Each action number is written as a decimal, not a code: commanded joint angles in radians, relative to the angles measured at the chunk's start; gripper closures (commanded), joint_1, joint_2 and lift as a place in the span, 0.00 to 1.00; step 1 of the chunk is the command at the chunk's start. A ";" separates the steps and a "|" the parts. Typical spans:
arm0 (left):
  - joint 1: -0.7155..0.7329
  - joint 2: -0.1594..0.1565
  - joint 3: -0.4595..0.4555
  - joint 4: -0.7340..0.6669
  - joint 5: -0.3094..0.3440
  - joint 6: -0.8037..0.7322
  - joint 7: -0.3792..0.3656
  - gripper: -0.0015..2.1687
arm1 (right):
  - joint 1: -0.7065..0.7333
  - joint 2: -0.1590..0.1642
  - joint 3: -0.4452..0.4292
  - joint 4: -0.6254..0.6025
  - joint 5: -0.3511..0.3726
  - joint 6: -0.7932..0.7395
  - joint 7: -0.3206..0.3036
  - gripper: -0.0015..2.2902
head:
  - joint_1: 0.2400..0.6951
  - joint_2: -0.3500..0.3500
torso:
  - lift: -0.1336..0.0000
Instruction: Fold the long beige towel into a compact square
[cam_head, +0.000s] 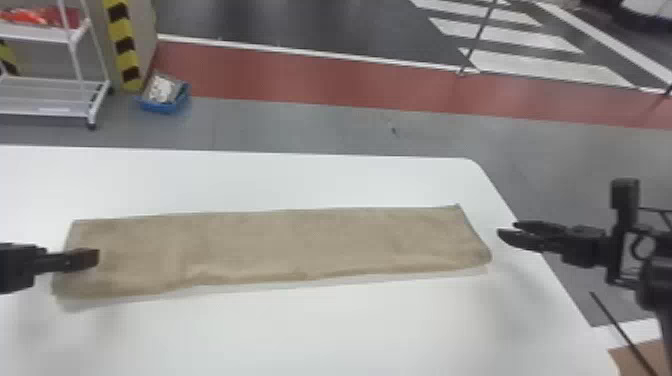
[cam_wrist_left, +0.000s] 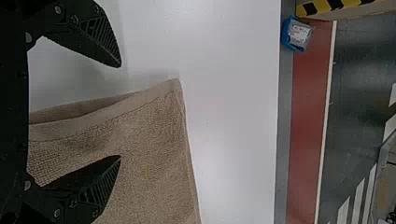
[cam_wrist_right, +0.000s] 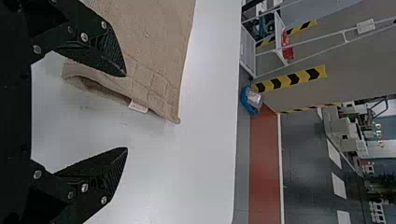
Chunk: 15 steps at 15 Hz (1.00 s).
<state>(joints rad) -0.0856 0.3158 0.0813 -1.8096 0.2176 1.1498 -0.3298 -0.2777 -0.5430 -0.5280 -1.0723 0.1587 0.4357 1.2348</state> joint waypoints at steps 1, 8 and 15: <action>0.001 -0.001 0.000 0.000 0.000 0.000 0.000 0.10 | 0.000 0.000 -0.001 0.000 -0.007 -0.001 0.000 0.17 | 1.00 0.13 | 0.07; 0.004 0.002 0.000 0.000 -0.001 0.000 -0.002 0.26 | 0.002 -0.003 -0.003 0.000 -0.007 0.002 0.002 0.17 | 1.00 0.13 | 0.07; 0.010 0.006 -0.008 -0.010 -0.018 0.028 -0.002 0.67 | 0.006 0.000 -0.009 0.000 -0.008 0.008 0.003 0.17 | 1.00 0.13 | 0.07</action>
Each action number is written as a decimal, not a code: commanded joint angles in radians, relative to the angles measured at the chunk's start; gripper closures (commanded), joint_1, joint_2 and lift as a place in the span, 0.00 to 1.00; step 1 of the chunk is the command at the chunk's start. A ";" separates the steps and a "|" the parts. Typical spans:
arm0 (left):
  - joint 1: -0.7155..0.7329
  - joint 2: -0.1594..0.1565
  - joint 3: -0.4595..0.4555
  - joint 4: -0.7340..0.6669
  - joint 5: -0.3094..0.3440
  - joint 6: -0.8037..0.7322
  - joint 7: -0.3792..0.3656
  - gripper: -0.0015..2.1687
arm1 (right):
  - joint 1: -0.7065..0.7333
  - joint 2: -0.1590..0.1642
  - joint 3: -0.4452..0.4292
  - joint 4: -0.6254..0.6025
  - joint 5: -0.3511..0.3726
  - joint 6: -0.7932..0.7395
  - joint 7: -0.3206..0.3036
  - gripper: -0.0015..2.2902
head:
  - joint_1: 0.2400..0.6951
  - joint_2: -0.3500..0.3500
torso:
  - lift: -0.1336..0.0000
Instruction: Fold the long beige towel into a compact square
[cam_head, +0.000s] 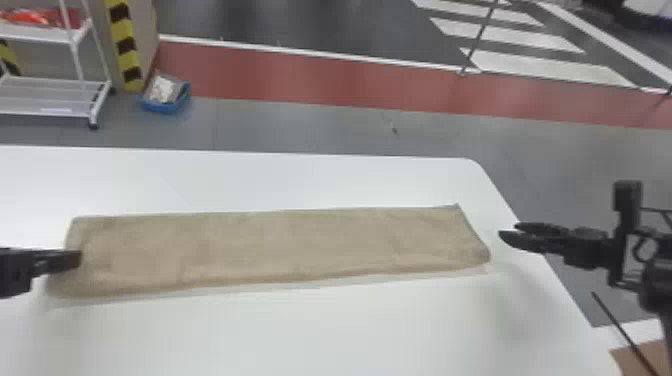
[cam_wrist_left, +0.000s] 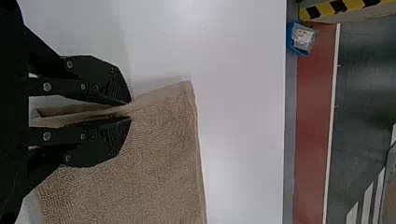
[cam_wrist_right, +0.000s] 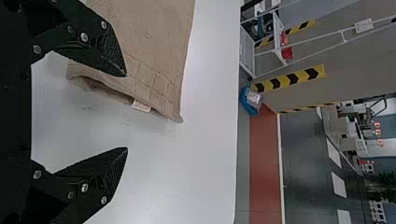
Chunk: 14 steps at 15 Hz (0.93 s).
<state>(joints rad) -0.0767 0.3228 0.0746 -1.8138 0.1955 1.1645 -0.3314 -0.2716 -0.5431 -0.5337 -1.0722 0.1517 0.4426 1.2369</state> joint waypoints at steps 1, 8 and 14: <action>0.003 -0.001 0.001 -0.018 0.009 0.034 0.000 0.67 | 0.000 0.000 -0.003 0.000 -0.006 0.002 0.001 0.17 | 1.00 0.13 | 0.07; 0.005 -0.018 0.013 -0.107 0.064 0.099 0.005 0.67 | 0.003 0.000 -0.006 0.000 -0.021 0.002 0.004 0.17 | 1.00 0.10 | 0.07; -0.100 -0.119 0.045 -0.114 0.300 0.332 0.135 0.67 | 0.017 0.017 -0.006 -0.021 -0.044 0.005 0.007 0.17 | 1.00 0.04 | 0.07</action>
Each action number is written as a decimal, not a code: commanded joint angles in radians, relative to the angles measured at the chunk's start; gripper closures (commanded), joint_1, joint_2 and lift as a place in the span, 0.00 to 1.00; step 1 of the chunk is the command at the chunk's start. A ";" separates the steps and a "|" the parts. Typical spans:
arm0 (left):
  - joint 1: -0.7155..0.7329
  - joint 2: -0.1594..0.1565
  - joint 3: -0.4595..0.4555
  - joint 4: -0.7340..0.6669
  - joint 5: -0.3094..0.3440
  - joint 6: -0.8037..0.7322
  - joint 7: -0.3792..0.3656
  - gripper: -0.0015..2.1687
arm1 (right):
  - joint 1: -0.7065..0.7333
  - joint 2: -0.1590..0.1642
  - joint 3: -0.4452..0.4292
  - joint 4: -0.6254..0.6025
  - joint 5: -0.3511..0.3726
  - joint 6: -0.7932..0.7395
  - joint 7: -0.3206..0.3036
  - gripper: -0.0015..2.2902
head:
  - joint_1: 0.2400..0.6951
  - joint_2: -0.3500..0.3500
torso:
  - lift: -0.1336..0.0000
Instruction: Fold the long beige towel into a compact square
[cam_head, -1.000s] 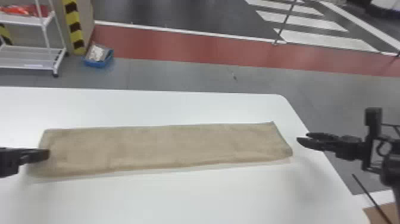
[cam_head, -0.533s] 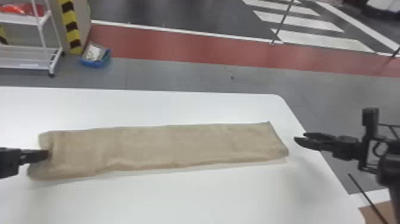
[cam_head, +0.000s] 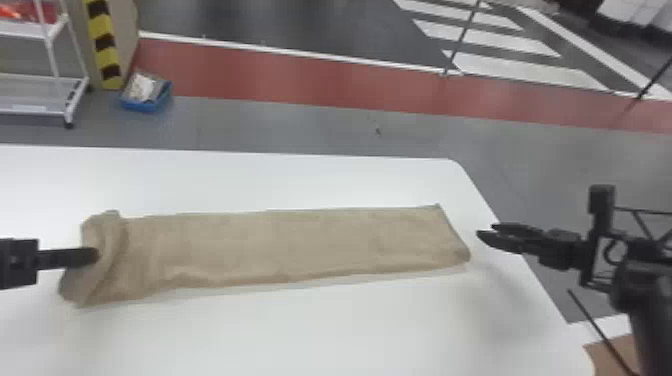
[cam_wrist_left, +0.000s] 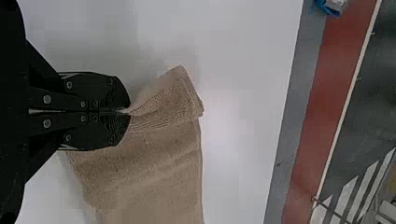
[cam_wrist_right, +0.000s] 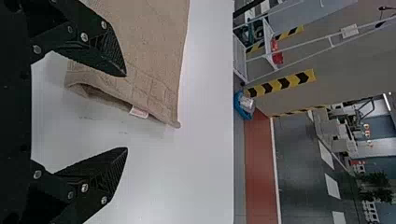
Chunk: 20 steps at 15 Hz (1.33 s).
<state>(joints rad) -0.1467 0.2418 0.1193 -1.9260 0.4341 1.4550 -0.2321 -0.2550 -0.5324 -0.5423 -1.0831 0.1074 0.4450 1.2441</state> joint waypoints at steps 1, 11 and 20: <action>-0.042 -0.067 -0.007 -0.008 0.086 0.041 0.077 0.67 | 0.005 0.011 0.001 -0.020 -0.003 0.008 0.000 0.17 | 1.00 0.03 | 0.07; -0.073 -0.244 -0.199 0.065 0.083 -0.106 0.218 0.67 | 0.069 0.005 -0.056 -0.046 -0.040 -0.028 0.026 0.17 | 1.00 0.00 | 0.07; -0.109 -0.244 -0.429 0.248 0.087 -0.452 0.318 0.67 | 0.160 -0.041 -0.120 -0.027 -0.120 -0.133 0.035 0.17 | 1.00 0.00 | 0.07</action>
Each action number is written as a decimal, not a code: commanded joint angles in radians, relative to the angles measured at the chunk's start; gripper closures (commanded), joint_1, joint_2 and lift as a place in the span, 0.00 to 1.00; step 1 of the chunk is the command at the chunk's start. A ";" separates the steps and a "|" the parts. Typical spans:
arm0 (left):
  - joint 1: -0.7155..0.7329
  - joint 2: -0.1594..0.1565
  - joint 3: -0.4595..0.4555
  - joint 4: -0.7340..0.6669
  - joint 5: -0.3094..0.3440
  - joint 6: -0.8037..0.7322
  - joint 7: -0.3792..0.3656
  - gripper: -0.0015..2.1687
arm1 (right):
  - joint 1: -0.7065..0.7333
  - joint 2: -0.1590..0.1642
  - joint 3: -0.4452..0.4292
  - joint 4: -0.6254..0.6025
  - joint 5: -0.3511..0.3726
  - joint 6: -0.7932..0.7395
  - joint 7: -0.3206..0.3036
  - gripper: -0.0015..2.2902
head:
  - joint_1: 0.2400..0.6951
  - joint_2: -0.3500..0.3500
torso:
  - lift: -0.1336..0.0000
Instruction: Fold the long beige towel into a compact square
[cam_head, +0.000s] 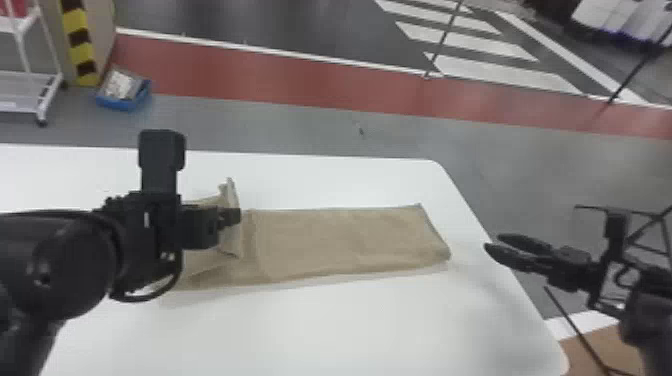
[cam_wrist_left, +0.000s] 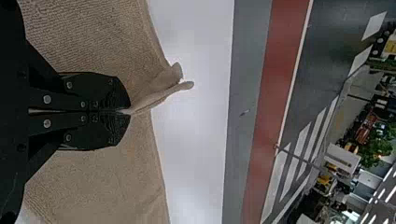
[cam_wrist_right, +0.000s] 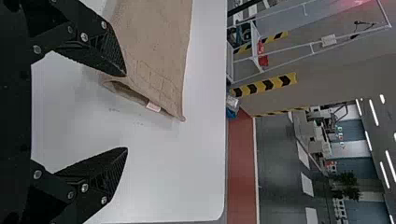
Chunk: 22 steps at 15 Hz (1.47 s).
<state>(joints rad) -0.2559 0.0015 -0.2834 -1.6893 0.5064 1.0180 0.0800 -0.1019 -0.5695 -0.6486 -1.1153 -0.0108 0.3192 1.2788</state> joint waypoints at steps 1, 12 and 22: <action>0.007 -0.004 -0.045 0.013 0.035 -0.034 0.017 0.67 | 0.011 -0.007 -0.017 0.005 -0.003 -0.010 0.001 0.17 | 1.00 0.00 | 0.07; 0.017 -0.004 -0.200 0.042 0.038 -0.319 0.101 0.02 | 0.025 0.005 -0.017 -0.024 -0.034 0.042 -0.001 0.16 | 1.00 0.00 | 0.07; 0.070 0.146 -0.023 -0.036 -0.037 -0.344 0.057 0.02 | 0.019 0.266 -0.019 -0.505 -0.081 0.607 -0.062 0.13 | 1.00 0.00 | 0.07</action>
<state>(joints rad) -0.2091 0.0822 -0.3777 -1.6983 0.4691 0.6753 0.1468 -0.0641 -0.3642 -0.6865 -1.5473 -0.0916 0.8430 1.2272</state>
